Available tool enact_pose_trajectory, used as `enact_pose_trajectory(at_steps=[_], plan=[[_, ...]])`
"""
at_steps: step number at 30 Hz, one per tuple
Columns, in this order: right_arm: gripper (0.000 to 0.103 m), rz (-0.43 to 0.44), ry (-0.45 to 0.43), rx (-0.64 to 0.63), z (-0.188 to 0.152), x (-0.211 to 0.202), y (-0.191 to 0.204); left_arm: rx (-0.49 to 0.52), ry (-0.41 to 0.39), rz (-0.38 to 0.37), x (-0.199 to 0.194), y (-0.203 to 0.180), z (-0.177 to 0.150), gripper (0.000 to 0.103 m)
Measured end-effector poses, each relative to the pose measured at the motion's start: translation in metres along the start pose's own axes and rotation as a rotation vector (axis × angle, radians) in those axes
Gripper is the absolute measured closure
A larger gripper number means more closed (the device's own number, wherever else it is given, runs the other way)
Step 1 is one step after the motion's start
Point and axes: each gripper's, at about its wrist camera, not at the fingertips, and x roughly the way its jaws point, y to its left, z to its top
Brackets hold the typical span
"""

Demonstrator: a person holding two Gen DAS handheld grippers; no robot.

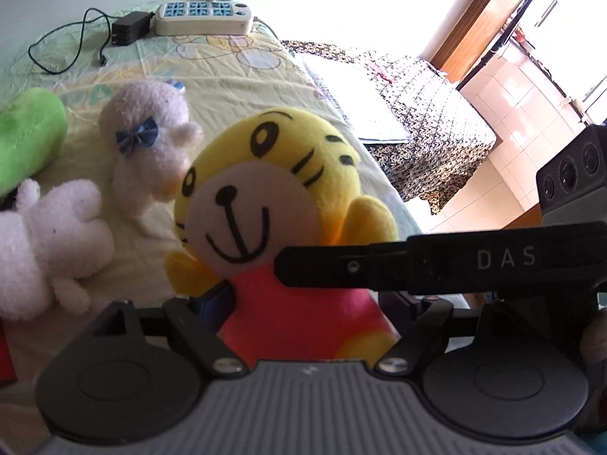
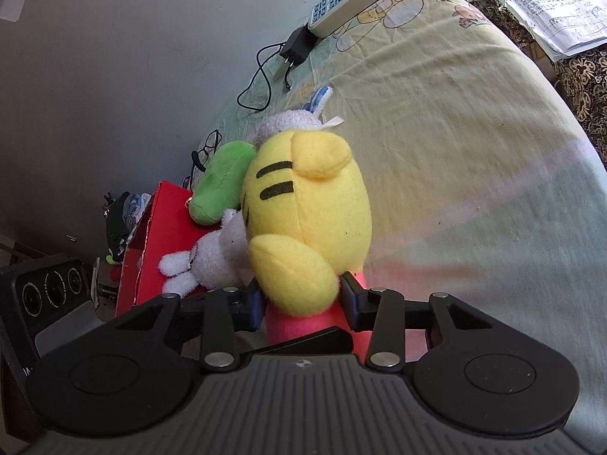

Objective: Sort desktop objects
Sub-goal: 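Carry the tiger plush with the right tool to the red box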

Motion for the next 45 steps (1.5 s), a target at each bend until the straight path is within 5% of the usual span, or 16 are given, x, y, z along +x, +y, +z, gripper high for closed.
enact_pose_trajectory(at_steps=[7, 20, 34, 45], plan=[[0.061, -0.001, -0.081, -0.029, -0.010, -0.009, 0.029, 0.028, -0.059, -0.040, -0.035, 0.010, 0.000, 0.022], [0.060, -0.004, -0.294, -0.203, -0.039, 0.003, 0.144, 0.117, -0.261, -0.032, -0.144, 0.059, -0.010, 0.022], [0.060, 0.056, -0.353, -0.307, -0.054, 0.066, 0.235, 0.114, -0.385, 0.036, -0.220, 0.140, -0.029, 0.022], [0.060, 0.003, -0.309, -0.370, -0.055, 0.123, 0.268, 0.036, -0.395, 0.042, -0.220, 0.198, -0.033, 0.022]])
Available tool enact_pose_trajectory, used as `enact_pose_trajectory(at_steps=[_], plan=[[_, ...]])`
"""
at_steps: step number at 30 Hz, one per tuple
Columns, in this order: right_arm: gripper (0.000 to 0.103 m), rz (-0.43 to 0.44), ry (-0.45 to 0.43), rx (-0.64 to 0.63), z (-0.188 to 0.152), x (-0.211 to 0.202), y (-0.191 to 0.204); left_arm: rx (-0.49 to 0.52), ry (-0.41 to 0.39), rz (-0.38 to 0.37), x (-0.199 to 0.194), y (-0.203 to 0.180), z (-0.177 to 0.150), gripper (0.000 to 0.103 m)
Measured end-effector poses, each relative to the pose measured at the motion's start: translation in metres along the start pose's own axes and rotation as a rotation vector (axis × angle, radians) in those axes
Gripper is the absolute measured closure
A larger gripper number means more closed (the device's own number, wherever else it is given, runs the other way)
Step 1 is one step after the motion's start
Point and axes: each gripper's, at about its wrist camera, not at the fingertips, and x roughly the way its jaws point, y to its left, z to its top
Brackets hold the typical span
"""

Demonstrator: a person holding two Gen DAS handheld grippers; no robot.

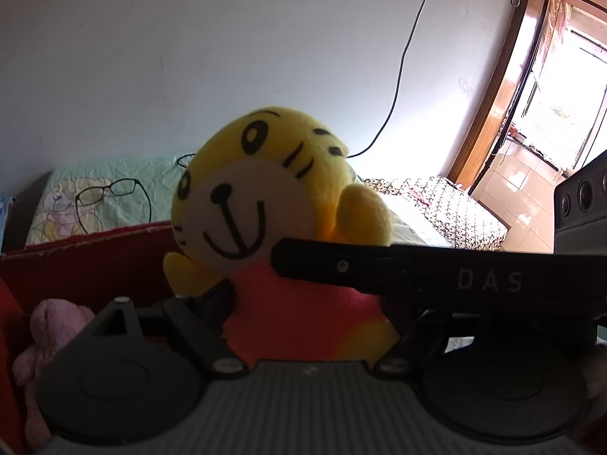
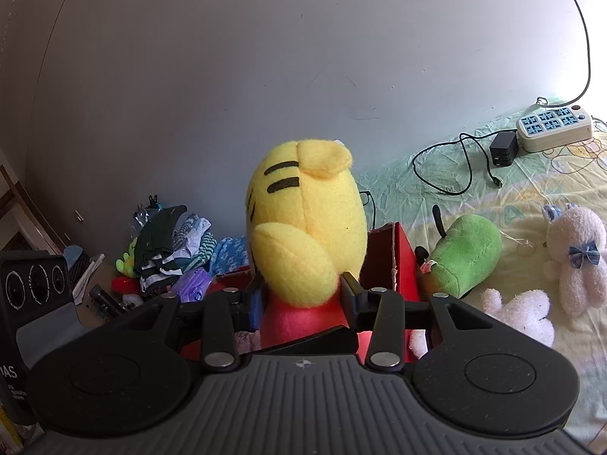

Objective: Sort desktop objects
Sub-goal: 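Carry the tiger plush with the right tool to the red box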

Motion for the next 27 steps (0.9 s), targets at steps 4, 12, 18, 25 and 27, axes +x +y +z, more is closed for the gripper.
enact_pose_trajectory(at_steps=[4, 12, 18, 25, 27], plan=[[0.060, -0.047, 0.036, -0.038, -0.003, 0.016, 0.003, -0.042, 0.014, -0.017, 0.012, 0.013, -0.005, 0.022], [0.060, -0.148, 0.142, -0.075, -0.003, 0.039, 0.007, -0.146, 0.069, -0.104, 0.033, 0.042, -0.016, 0.021], [0.060, -0.242, 0.245, -0.135, -0.006, 0.062, 0.017, -0.224, 0.101, -0.129, 0.039, 0.059, -0.027, 0.022], [0.061, -0.296, 0.303, -0.159, -0.012, 0.083, 0.013, -0.249, 0.131, -0.115, 0.043, 0.074, -0.034, 0.024], [0.061, -0.295, 0.304, -0.162, -0.013, 0.087, 0.011, -0.245, 0.136, -0.102, 0.045, 0.077, -0.033, 0.024]])
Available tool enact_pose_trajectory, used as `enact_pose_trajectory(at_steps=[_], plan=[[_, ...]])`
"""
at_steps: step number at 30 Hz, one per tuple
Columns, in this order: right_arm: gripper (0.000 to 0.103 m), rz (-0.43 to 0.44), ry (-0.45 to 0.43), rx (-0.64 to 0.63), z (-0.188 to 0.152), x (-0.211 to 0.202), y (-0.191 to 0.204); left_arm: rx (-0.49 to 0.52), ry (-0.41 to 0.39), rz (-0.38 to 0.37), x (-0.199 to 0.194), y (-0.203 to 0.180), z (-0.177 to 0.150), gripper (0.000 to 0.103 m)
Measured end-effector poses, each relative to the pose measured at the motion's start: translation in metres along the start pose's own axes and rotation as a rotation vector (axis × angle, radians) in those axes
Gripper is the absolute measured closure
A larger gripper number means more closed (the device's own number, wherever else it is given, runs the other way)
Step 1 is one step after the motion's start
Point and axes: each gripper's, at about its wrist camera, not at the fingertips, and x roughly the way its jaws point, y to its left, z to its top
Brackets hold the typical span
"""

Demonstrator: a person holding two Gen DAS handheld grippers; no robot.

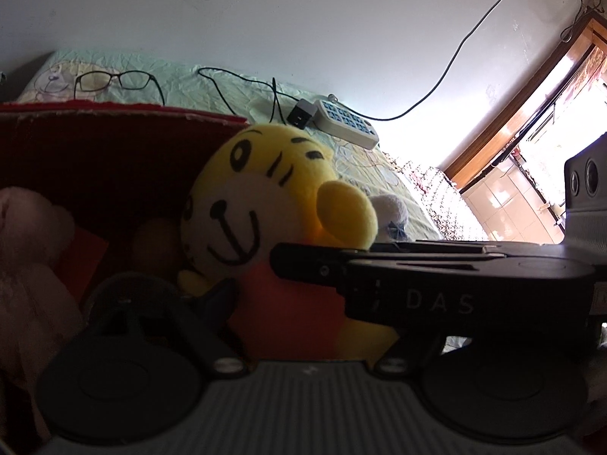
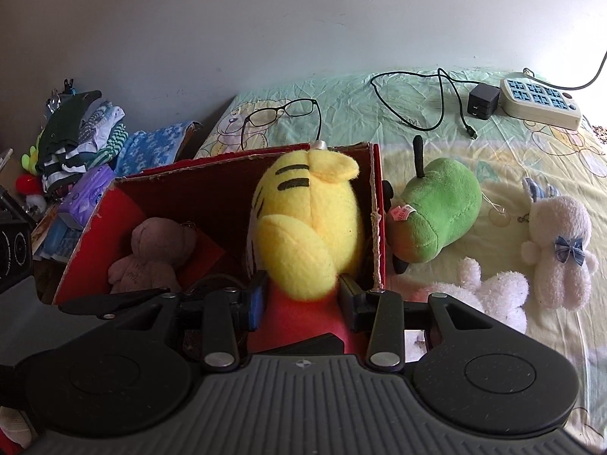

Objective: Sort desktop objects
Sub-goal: 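Lower the tiger plush into the red box and open the right tool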

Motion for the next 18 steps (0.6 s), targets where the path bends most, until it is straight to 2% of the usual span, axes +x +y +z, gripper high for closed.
enact_pose_trajectory(at_steps=[5, 10, 14, 16, 18], plan=[[0.062, -0.003, -0.020, -0.003, 0.002, 0.005, 0.002, -0.005, 0.003, 0.007, 0.003, 0.007, 0.004, 0.022], [0.054, 0.023, -0.021, 0.013, 0.003, -0.002, 0.000, -0.002, 0.019, -0.007, 0.004, 0.008, 0.003, 0.018], [0.054, 0.072, -0.090, 0.069, 0.004, -0.018, -0.010, 0.022, 0.029, -0.005, 0.007, 0.003, 0.003, 0.018], [0.055, 0.088, -0.124, 0.096, 0.005, -0.023, -0.016, 0.021, 0.035, -0.013, 0.010, 0.002, 0.004, 0.018], [0.065, 0.102, -0.122, 0.115, 0.005, -0.023, -0.019, 0.027, 0.041, -0.016, 0.013, 0.000, 0.005, 0.017]])
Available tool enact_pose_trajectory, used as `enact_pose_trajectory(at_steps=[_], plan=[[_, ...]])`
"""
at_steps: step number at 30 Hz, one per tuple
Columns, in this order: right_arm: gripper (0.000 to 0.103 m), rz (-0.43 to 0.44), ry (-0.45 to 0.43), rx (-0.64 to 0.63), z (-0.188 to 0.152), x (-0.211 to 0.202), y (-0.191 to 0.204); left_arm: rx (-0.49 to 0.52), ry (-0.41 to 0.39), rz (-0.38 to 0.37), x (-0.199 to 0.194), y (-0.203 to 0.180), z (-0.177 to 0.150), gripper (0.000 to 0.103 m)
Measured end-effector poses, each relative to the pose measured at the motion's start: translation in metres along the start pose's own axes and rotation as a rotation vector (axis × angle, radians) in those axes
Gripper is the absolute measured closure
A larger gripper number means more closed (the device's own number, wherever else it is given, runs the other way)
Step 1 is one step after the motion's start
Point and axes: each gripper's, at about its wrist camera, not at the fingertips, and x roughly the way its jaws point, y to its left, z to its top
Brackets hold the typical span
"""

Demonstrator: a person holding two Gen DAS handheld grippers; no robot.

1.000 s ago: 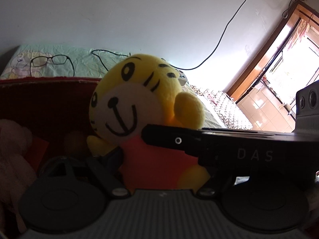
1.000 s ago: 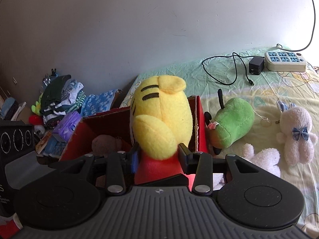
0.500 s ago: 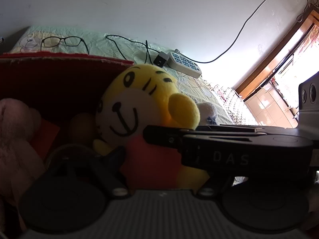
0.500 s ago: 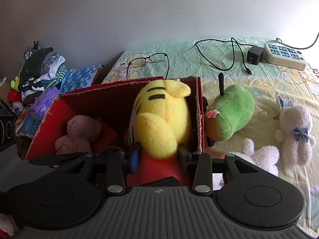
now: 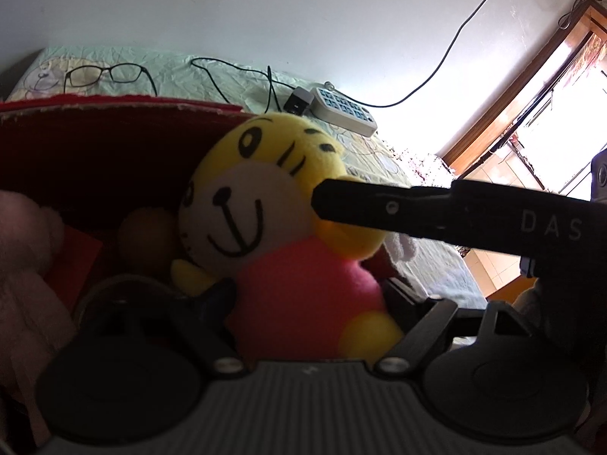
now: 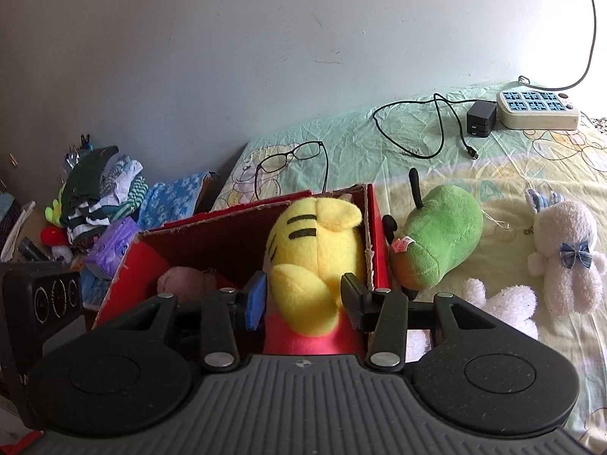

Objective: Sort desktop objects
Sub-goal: 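Lower the tiger plush into the red box and open the right tool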

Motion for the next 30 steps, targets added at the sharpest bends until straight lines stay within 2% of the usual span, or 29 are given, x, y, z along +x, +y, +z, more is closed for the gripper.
enact_pose_trajectory(at_steps=[4, 7, 18, 25, 30], plan=[[0.066, 0.019, -0.005, -0.002, -0.001, -0.002, 0.002, 0.043, 0.006, 0.023, 0.007, -0.011, 0.001, 0.016], [0.066, 0.011, -0.005, -0.014, -0.002, -0.002, 0.001, 0.030, 0.014, 0.014, 0.008, -0.009, 0.002, 0.016], [0.067, 0.048, 0.018, 0.107, -0.009, 0.004, -0.020, 0.023, 0.017, 0.033, 0.008, -0.012, 0.000, 0.015], [0.072, 0.023, -0.011, 0.052, -0.014, 0.003, -0.016, 0.025, 0.014, 0.045, 0.003, -0.015, 0.001, 0.015], [0.073, 0.038, -0.024, 0.066, -0.014, 0.003, -0.022, 0.037, 0.014, 0.067, 0.000, -0.018, 0.002, 0.015]])
